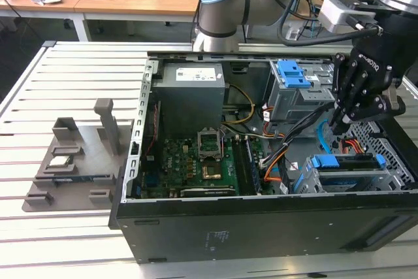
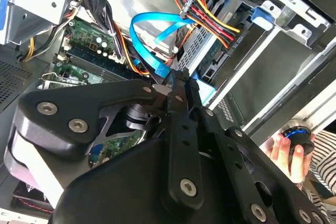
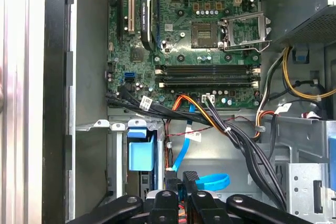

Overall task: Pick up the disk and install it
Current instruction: 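Insert the second disk wire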

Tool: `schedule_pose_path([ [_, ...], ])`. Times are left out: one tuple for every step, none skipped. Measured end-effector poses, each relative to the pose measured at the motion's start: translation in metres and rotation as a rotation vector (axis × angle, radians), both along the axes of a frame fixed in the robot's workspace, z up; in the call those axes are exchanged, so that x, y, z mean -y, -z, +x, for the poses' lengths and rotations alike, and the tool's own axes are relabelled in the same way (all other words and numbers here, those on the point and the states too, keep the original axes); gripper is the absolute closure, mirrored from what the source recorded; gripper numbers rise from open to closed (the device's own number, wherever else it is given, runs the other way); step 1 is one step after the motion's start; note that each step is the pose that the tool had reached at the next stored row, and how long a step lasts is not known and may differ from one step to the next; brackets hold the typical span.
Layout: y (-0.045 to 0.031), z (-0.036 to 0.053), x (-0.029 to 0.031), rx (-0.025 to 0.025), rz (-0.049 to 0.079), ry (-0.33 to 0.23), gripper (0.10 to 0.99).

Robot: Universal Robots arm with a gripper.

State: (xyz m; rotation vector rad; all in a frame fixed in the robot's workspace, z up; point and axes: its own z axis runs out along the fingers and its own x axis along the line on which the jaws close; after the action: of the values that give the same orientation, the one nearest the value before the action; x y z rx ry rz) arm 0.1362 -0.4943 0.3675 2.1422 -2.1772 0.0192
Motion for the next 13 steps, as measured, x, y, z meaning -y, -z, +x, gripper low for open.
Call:
schedule_pose_path([
  [0.0000,0.0000,0.0000,0.0000,0.000,0.000,0.925],
  [0.0002,0.0000,0.0006,0.0000,0.000,0.000,0.925],
  [0.0003,0.0000,0.0022,-0.0001,-0.001,0.000,0.925],
  [0.0002,0.0000,0.0061,0.0000,-0.004,0.000,0.925],
  [0.0002,0.0000,0.0100,0.0000,-0.007,0.000,0.925],
  [0.0004,0.0000,0.0151,0.0000,-0.012,0.000,0.925],
  [0.0007,0.0000,0.0200,-0.0001,-0.015,0.000,0.925],
  [0.0017,0.0005,0.0261,-0.0001,-0.016,0.000,0.925],
  [0.0036,0.0030,0.0274,-0.0002,-0.018,0.000,0.925],
  [0.0083,0.0062,0.0274,-0.0002,-0.020,0.000,0.925],
  [0.0116,0.0077,0.0274,-0.0002,-0.020,0.000,0.925],
  [0.0140,0.0092,0.0274,-0.0002,-0.020,0.000,0.925],
  [0.0151,0.0105,0.0274,-0.0002,-0.020,0.000,0.925],
])
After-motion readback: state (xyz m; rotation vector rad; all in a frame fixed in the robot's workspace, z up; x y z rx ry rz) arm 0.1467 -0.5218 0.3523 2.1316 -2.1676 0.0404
